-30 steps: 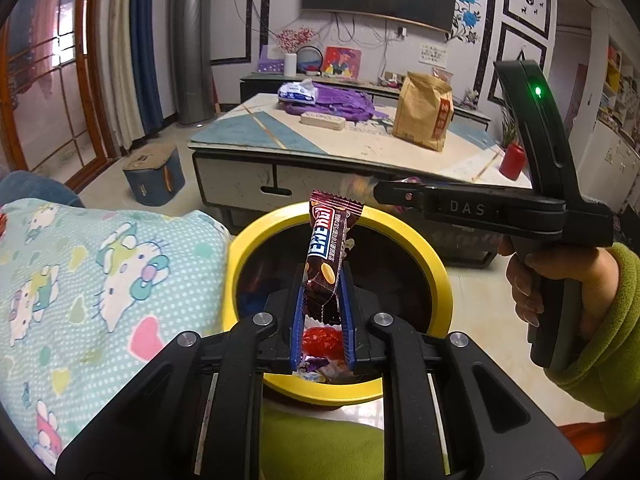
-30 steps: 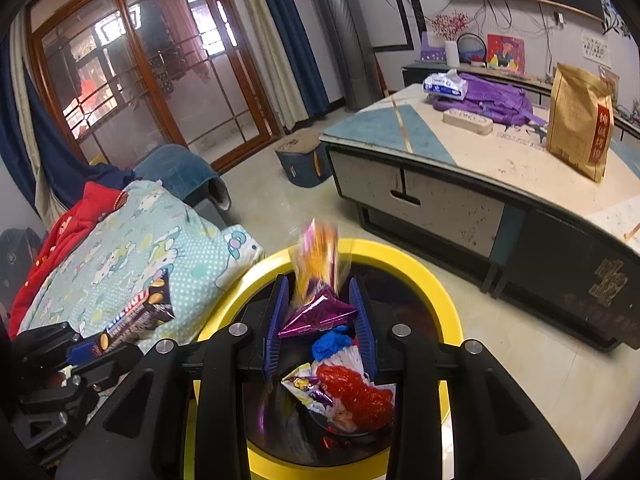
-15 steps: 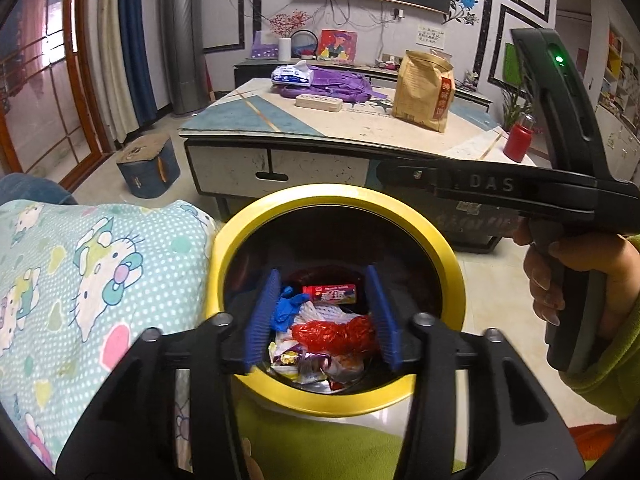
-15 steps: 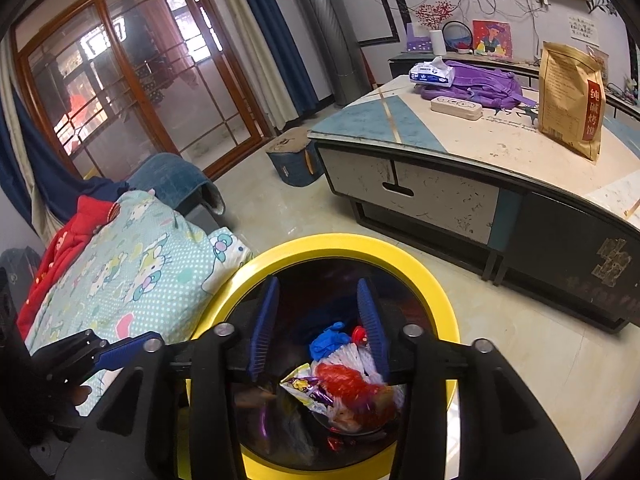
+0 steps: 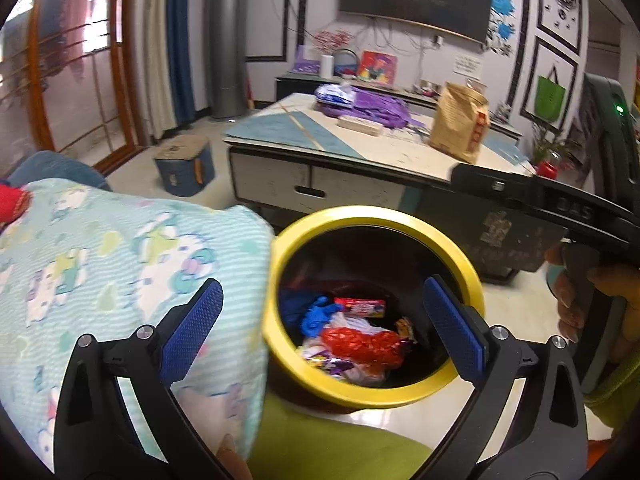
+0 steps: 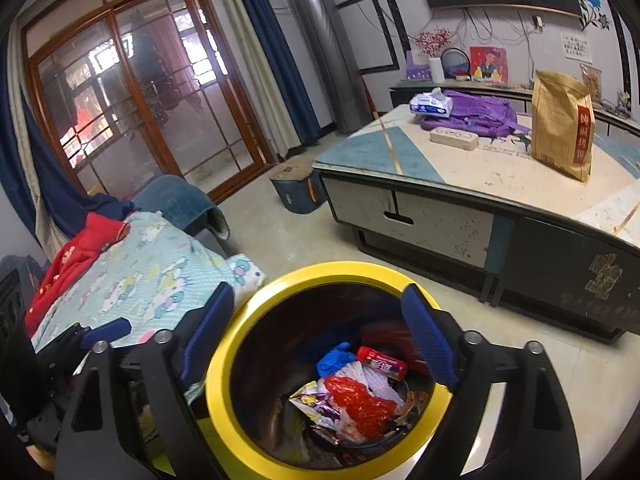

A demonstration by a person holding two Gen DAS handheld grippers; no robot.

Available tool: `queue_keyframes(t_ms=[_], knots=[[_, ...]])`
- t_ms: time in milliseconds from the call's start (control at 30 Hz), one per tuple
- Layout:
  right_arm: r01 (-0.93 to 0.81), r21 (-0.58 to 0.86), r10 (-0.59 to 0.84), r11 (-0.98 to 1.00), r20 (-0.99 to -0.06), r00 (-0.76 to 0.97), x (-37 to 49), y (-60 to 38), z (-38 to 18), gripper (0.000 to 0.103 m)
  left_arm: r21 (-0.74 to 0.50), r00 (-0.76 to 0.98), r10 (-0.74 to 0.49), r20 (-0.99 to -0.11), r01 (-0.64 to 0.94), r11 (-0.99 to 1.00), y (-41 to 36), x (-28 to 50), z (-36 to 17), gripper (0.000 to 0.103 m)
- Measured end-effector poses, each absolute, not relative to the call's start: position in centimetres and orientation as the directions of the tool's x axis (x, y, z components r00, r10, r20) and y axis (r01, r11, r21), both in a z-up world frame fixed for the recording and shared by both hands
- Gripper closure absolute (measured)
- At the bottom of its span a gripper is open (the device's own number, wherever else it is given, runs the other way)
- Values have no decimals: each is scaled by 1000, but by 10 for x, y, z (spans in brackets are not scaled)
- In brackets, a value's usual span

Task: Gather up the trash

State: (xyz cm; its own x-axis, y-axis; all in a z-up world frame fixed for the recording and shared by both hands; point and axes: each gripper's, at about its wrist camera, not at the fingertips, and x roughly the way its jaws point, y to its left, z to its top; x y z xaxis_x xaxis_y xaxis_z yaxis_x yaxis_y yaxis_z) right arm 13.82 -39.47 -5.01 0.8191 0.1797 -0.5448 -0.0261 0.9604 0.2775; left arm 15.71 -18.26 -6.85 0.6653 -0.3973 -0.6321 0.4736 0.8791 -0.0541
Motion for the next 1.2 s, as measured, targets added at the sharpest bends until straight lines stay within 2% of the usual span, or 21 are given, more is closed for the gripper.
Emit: queue_keyframes(t_ms=[167,300,533,867,1067,1200], knots=[[-66,256,195,964,-518,833,131,-370,-38,6,-69,714,-337,-613,377,924,-147,154,-57,11],[-118,256,236,959,-502,832,128,-345,-33,6,-77,758,-284,-587,297,952,-119,148,-46,11],[-189,130,227,973,-443,867,106,-285,-23,6,-75,828,-190,-527,178,981,-74,133,-26,11],[-187,62,196,980,-393,898,63,-239,-32,6,-42,878,-134,-460,129,991,-44,92,-18,11],[-191,-30,175,981,-286,942,35,-222,-28,6,-19,895,-132,-426,137,990,-42,64,-23,11],[-201,-41,181,979,-287,941,34,-220,-33,6,-27,905,-144,-401,146,989,-42,53,-26,11]])
